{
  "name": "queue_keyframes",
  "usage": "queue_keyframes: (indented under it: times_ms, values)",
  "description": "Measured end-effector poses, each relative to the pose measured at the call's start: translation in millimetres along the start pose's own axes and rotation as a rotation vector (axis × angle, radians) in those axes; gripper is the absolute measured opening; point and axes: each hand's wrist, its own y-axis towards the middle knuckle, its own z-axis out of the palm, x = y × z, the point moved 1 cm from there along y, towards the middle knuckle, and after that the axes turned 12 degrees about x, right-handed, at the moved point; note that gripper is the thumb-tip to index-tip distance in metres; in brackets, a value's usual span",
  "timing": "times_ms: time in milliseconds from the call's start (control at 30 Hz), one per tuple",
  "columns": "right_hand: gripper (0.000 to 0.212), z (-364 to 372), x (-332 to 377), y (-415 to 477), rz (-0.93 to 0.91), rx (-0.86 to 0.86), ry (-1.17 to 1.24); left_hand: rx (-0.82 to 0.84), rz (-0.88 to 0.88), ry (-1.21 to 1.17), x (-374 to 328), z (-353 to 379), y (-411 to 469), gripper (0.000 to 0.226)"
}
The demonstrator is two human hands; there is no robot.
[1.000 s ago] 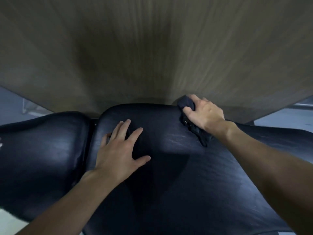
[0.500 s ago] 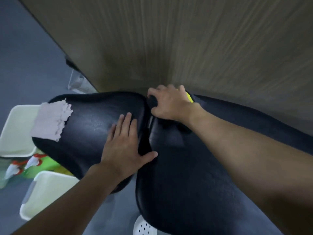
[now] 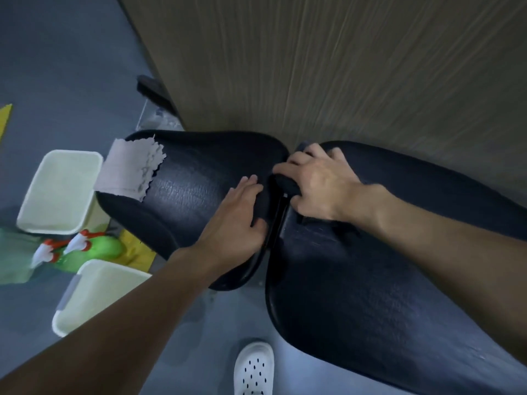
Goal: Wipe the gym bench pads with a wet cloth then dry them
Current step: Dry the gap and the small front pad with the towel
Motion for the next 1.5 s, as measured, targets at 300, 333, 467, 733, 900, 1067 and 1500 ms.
queue_keyframes:
  times_ms: [300, 333, 467, 733, 900, 1067, 1500]
  values:
    - [0.055, 43.8, 49.4, -42.6, -0.014, -0.179, 0.091, -0.141, -0.161, -0.370, -13.0, 17.3, -22.5, 0.057]
    - [0.056, 52.4, 56.3, -54.5, -0.058, -0.184, 0.080, -0.152, -0.178, -0.390, -13.5, 19.9, -24.5, 0.066]
    - [0.059, 87.4, 83.3, -104.1, -0.277, -0.162, 0.085, -0.185, -0.182, -0.520, -14.6, 33.7, -40.1, 0.089]
    - [0.075, 130.8, 66.0, -168.1, -0.296, -0.123, -0.126, -0.006, -0.202, -0.189, -45.0, 53.0, -45.7, 0.062]
    - [0.074, 152.1, 30.1, -210.0, 0.010, -0.207, 0.030, 0.028, -0.152, 0.060, -69.0, 78.0, -40.2, 0.068]
    - [0.076, 162.0, -11.0, -244.2, 0.195, -0.229, 0.120, 0.194, -0.022, 0.399, -97.5, 114.5, -33.1, 0.050]
    - [0.077, 191.2, -200.9, -371.3, 0.600, -0.304, 0.220, 0.290, 0.098, 0.613, -248.4, 251.6, -3.1, 0.055]
